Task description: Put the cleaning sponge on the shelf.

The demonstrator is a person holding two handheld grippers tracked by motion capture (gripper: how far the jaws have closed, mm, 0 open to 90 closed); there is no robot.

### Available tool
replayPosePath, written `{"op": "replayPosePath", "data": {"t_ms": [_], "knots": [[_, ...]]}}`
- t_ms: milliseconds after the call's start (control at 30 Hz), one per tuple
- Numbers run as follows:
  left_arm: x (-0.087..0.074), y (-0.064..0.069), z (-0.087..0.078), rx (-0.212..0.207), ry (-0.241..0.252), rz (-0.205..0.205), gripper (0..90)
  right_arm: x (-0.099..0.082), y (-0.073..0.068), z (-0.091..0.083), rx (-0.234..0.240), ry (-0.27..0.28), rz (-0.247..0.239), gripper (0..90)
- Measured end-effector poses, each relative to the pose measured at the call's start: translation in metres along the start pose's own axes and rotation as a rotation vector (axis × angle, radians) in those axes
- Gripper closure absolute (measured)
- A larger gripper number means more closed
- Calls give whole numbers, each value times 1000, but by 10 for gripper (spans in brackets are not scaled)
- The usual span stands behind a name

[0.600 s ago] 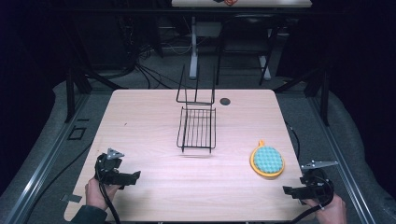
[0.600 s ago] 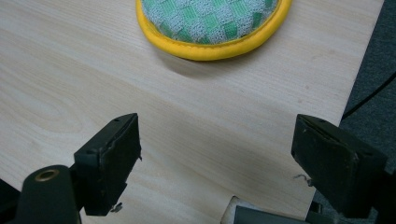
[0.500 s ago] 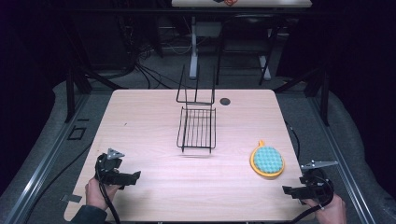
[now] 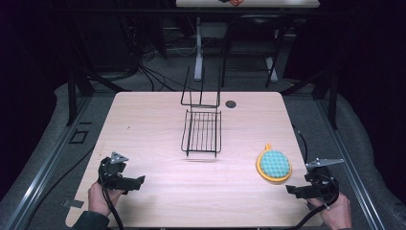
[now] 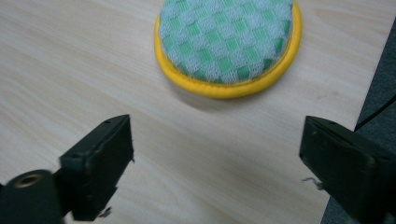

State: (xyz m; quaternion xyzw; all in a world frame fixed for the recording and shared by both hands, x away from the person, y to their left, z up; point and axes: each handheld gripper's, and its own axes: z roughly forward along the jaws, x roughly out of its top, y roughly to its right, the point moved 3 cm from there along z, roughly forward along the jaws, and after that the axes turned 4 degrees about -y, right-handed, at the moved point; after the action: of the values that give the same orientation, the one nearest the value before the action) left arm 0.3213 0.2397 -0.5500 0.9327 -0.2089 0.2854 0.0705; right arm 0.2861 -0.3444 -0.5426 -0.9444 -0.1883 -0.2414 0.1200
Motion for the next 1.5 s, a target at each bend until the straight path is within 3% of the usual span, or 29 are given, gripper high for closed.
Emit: {"op": "replayPosePath", "data": {"t_ms": [167, 500, 767, 900, 1100, 1433, 1500], "knots": [[2, 1, 1, -9, -1, 9, 0, 8, 0, 4, -3, 5, -5, 0], [9, 4, 4, -20, 4, 14, 0, 28, 6, 18, -6, 4, 2, 2], [9, 3, 5, -24, 3, 8, 0, 42, 12, 26, 2, 26, 12, 59], [9, 5, 4, -24, -1, 15, 0, 50, 14, 35, 22, 35, 33, 149], [9, 4, 6, -25, -14, 20, 0, 58, 16, 44, 13, 13, 20, 232], [7, 4, 7, -26, -25, 25, 0, 55, 21, 51, -15, -9, 37, 489], [7, 4, 7, -23, -26, 28, 0, 53, 21, 53, -23, -18, 31, 497]]}}
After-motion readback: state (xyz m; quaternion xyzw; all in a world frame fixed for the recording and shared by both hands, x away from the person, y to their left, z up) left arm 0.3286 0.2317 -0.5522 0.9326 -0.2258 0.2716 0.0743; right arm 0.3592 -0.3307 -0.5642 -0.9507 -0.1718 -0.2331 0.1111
